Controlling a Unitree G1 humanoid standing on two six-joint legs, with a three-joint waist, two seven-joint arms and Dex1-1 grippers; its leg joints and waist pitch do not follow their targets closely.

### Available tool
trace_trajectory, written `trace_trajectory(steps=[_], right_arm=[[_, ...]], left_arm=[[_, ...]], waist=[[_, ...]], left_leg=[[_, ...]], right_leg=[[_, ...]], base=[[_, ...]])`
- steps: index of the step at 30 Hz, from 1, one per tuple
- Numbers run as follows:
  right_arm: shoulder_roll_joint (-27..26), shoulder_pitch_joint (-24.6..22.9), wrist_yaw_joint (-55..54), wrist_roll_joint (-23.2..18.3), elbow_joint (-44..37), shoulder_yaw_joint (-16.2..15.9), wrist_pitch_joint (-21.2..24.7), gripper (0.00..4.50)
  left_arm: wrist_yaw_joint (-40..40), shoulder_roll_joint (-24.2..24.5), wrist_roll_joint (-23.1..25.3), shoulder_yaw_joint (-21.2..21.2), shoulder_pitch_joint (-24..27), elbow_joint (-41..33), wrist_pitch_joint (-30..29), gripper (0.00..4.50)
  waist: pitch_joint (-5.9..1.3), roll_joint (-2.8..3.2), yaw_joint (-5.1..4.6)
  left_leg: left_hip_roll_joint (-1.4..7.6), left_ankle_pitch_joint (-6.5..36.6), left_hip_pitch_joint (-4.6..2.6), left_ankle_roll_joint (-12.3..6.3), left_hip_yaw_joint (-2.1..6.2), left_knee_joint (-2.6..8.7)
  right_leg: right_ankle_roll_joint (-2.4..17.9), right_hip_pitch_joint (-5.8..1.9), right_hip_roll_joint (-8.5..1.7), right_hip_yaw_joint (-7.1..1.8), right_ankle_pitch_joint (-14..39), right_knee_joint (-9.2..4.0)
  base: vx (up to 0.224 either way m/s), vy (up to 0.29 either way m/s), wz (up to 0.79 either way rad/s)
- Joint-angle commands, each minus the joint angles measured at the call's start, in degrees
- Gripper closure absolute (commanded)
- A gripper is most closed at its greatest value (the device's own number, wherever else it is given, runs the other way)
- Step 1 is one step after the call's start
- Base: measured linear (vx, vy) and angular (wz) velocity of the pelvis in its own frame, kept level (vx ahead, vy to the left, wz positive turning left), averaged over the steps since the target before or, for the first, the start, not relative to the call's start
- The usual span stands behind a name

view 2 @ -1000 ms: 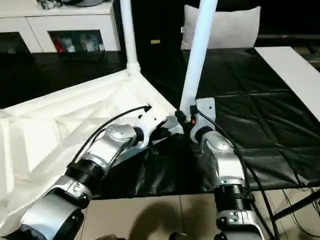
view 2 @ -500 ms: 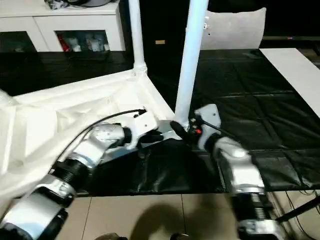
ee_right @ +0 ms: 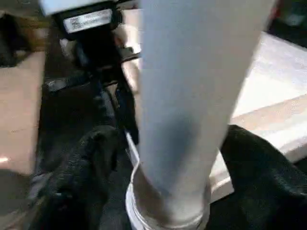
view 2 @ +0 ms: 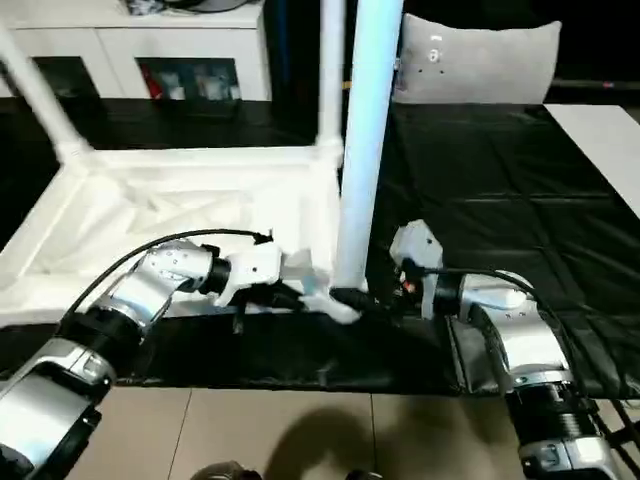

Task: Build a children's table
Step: Rotate leg to tighten

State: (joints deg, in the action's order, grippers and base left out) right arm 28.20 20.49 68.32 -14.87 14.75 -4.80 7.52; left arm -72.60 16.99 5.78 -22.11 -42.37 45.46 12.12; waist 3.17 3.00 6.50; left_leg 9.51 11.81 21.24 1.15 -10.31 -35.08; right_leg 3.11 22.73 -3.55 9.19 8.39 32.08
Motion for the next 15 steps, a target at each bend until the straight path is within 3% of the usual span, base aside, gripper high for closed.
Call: trace_trajectory(steps=[1,4,6,10,12,15], right_arm=[[0.61,1.15,2.44,-1.07,0.39,-0.80,0.93,1.24],[0.98,1.61,4.21,-1.30,0.99,-1.55,1.37,1.31],[1.02,1.79,5.36,-1.74,1.28,-1.93,1.85,1.67],[1.08,1.65,6.57,-2.20,1.01,-2.31,2.57,1.75],[1.17,1.56,7.12,-2.46,0.77,-2.49,3.01,2.12],[1.24,1.46,7.73,-2.70,0.52,-2.68,3.54,2.18]], left_arm=[[-4.11,0.49,-0.15,-1.73,-0.91,-1.10,1.68,4.50],[-6.11,0.88,-0.41,-1.81,-1.14,-0.79,3.12,4.50],[-7.16,1.03,-0.65,-1.68,-1.24,-0.79,3.40,4.50],[-7.73,1.22,-0.78,-1.65,-1.37,-0.70,3.55,4.50],[-7.94,1.33,-0.87,-1.63,-1.48,-0.58,3.65,4.50],[-8.18,1.43,-0.90,-1.54,-1.57,-0.41,3.82,4.50]], waist=[[-4.53,-0.84,0.13],[-4.45,-0.86,0.33],[-4.42,-0.87,0.49],[-4.44,-0.87,0.69],[-4.48,-0.89,0.75],[-4.51,-0.83,0.85]], left_leg=[[5.05,6.02,-0.66,-7.02,1.96,3.74],[5.01,6.11,-0.73,-6.80,1.93,3.77],[5.10,6.15,-0.86,-6.51,1.95,3.81],[5.18,5.99,-0.86,-6.36,1.97,3.82],[5.12,5.54,-0.72,-6.44,1.98,3.80],[5.08,5.35,-0.77,-6.45,1.93,3.77]], right_leg=[[4.95,-3.55,-6.90,-4.44,16.51,-3.66],[4.84,-3.49,-6.92,-4.39,17.42,-3.79],[4.56,-3.42,-6.89,-4.36,18.10,-3.84],[4.44,-3.42,-6.99,-4.44,18.02,-3.80],[4.31,-3.48,-6.99,-4.41,17.62,-3.70],[4.17,-3.44,-6.95,-4.39,17.78,-3.78]], base=[[0.000,0.000,0.00],[0.000,0.000,0.00],[0.000,0.000,0.00],[0.000,0.000,0.00],[0.000,0.000,0.00],[0.000,0.000,0.00]])
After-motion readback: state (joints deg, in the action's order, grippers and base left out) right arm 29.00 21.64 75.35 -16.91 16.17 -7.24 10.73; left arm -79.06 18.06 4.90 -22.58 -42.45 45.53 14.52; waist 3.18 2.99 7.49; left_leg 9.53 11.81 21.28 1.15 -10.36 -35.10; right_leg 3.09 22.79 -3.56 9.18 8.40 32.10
